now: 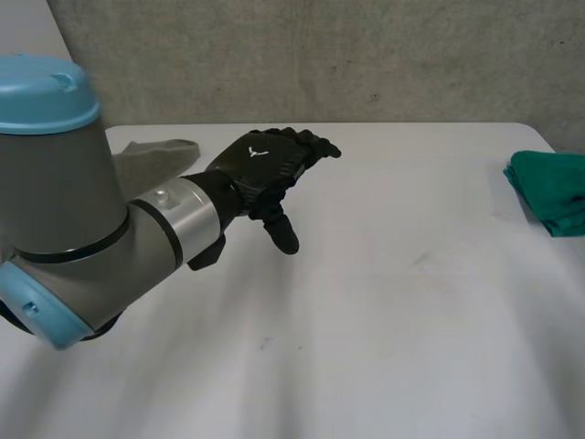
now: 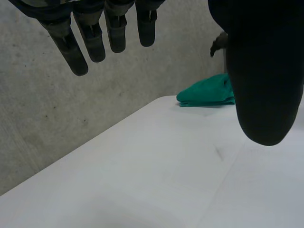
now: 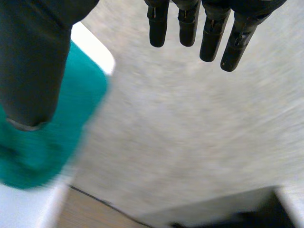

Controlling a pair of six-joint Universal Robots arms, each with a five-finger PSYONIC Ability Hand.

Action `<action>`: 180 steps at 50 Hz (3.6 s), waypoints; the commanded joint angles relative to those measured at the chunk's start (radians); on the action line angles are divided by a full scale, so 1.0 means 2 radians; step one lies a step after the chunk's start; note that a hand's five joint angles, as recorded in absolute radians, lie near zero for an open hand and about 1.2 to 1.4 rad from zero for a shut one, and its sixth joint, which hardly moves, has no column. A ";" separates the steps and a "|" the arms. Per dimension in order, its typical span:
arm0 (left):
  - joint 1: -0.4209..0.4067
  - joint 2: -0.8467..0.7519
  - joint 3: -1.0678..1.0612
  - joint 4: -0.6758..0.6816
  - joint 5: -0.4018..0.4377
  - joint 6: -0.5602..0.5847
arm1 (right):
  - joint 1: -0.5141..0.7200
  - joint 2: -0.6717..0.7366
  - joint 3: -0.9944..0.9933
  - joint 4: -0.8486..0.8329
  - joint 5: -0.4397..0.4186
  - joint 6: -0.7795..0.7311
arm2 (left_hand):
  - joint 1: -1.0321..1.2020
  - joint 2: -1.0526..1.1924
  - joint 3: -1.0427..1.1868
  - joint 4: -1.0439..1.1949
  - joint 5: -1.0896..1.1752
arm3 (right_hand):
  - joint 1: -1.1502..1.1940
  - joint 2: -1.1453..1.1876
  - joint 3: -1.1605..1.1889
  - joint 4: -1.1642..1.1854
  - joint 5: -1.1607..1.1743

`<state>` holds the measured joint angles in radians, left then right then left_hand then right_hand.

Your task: Fold the laundry.

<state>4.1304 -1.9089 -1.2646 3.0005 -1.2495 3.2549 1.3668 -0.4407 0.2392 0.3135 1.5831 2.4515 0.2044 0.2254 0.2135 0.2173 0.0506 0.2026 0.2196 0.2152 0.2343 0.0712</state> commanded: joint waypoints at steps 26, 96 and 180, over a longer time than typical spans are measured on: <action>0.263 -0.118 0.047 0.125 -0.066 0.216 | 0.363 -0.294 0.528 -0.177 -0.138 0.001 | 0.008 -0.003 0.003 0.001 -0.003 | -0.014 -0.023 -0.020 -0.030 -0.036; 0.317 -0.362 0.234 0.225 -0.050 0.208 | 0.287 -0.426 0.775 -0.274 -0.158 0.002 | 0.108 0.097 0.103 0.101 0.097 | -0.014 -0.023 -0.020 -0.030 -0.036; 0.091 0.029 -0.161 0.067 -0.167 0.003 | 0.268 -0.406 0.687 -0.188 -0.241 0.044 | 0.025 0.015 0.021 0.019 0.015 | -0.014 -0.023 -0.020 -0.030 -0.036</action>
<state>4.3168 -1.8680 -1.5224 3.1959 -1.4816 3.1707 1.8543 -1.2976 1.7045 -0.1800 1.1588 2.5429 0.1925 0.2056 0.2120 0.2057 0.0458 0.2026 0.2200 0.2124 0.2343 0.0713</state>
